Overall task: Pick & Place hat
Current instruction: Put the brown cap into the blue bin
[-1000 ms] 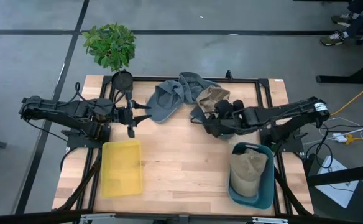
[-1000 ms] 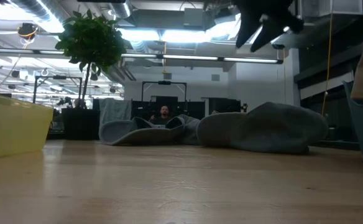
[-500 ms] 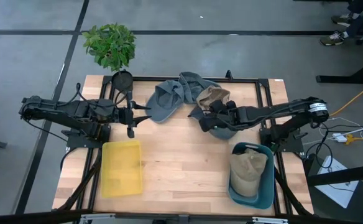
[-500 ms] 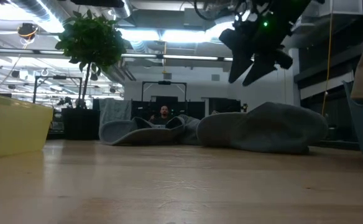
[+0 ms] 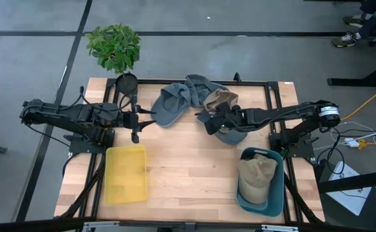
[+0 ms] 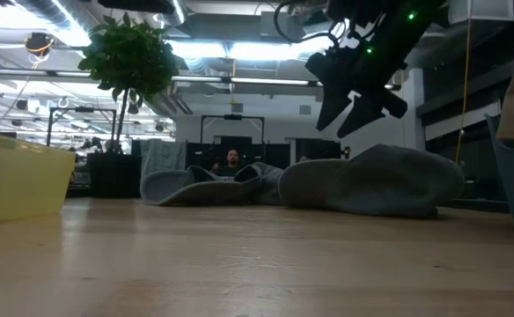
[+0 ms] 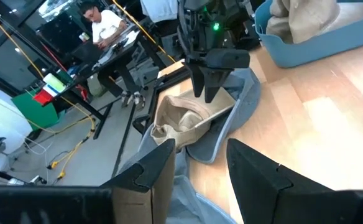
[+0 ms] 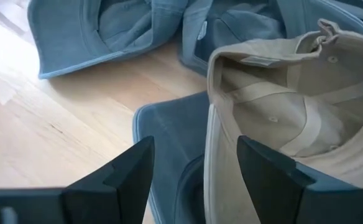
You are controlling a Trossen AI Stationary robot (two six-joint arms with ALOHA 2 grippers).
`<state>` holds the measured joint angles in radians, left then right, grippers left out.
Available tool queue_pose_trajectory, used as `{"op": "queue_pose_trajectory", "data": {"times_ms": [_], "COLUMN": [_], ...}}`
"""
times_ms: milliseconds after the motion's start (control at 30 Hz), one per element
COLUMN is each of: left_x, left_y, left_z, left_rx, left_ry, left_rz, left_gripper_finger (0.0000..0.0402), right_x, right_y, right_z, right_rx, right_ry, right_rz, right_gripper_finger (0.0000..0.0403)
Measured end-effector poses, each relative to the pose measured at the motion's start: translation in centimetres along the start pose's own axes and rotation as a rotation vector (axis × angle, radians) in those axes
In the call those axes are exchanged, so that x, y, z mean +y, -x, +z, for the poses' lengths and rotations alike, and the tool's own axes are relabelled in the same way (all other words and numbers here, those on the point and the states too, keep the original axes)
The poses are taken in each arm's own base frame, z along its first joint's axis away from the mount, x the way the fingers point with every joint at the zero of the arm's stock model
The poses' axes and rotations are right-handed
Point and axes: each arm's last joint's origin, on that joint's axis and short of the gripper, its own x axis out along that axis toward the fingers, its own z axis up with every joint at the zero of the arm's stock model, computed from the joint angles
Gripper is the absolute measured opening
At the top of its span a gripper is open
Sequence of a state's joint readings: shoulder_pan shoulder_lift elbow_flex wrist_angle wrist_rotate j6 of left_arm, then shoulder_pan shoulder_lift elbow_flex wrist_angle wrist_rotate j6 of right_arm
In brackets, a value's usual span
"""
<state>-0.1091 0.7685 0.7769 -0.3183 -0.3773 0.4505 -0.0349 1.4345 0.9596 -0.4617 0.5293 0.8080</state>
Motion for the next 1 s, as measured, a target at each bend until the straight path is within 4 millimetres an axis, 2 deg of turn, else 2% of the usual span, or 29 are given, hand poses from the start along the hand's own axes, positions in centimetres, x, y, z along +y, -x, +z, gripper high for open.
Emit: {"op": "queue_pose_trajectory", "data": {"times_ms": [333,733,1000], "left_x": [0.1,0.1,0.0], "left_y": [0.0,0.0,0.0], "left_z": [0.0,-0.1,-0.3], "left_rx": [0.01,0.011,0.031], "left_ry": [0.112,0.149,0.17], "left_rz": [0.023,0.023,0.015], "left_gripper_finger": [0.0141,0.0141,0.0141], "right_x": [0.2,0.6,0.0], "right_y": [-0.6,-3.8,-4.7], "right_z": [0.0,-1.1,-0.8], "right_rx": [-0.007,0.102,0.163], "right_ry": [0.023,0.027,-0.003], "right_rz": [0.003,0.012,0.035], "right_gripper_finger": [0.023,0.0229,0.0229]}}
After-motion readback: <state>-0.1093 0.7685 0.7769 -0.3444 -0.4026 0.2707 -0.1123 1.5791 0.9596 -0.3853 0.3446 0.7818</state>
